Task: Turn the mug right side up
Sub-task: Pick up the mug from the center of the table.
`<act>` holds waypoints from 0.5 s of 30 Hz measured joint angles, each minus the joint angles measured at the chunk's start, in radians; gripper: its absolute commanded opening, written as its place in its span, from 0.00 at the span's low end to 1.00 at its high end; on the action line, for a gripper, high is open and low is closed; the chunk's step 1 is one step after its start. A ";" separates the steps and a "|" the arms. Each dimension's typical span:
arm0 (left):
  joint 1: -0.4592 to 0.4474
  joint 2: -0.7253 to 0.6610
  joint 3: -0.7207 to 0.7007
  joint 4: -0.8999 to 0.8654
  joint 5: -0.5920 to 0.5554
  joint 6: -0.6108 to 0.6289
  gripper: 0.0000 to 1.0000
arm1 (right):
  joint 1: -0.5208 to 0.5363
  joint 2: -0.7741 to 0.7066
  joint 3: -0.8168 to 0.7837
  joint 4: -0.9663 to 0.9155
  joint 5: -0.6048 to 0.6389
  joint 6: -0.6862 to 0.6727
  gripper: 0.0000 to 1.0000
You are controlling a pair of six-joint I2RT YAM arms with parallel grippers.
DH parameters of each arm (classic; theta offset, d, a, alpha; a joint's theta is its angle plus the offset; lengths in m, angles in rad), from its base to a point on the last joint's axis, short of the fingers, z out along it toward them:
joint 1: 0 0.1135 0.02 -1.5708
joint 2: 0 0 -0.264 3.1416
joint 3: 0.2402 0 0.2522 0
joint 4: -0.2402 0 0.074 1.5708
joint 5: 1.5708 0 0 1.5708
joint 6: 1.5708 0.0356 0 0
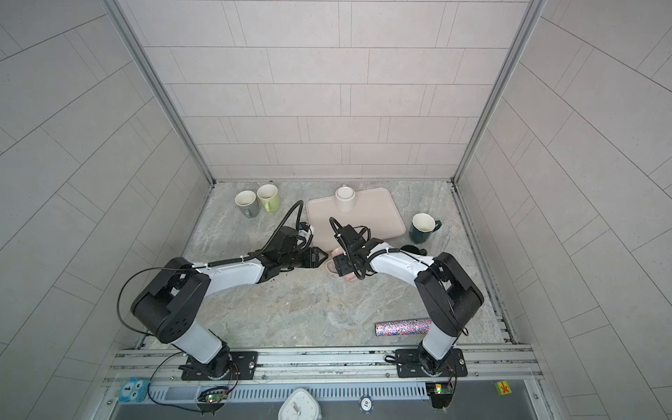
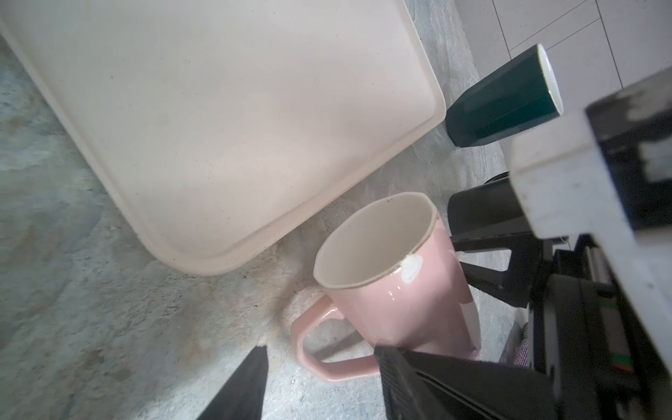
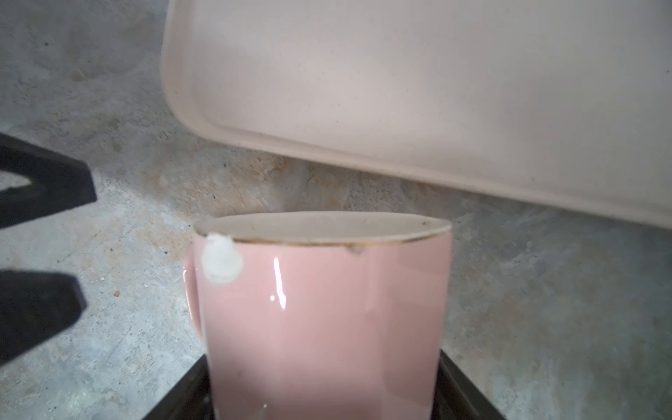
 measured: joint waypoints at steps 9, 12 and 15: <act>0.015 0.002 -0.044 0.083 0.067 0.007 0.56 | -0.001 -0.152 -0.167 0.114 -0.032 0.006 0.54; 0.015 0.005 -0.079 0.160 0.109 -0.007 0.56 | -0.001 -0.209 -0.207 0.154 -0.031 0.008 0.54; 0.015 0.010 -0.105 0.233 0.146 -0.021 0.56 | -0.002 -0.254 -0.240 0.208 -0.037 0.007 0.54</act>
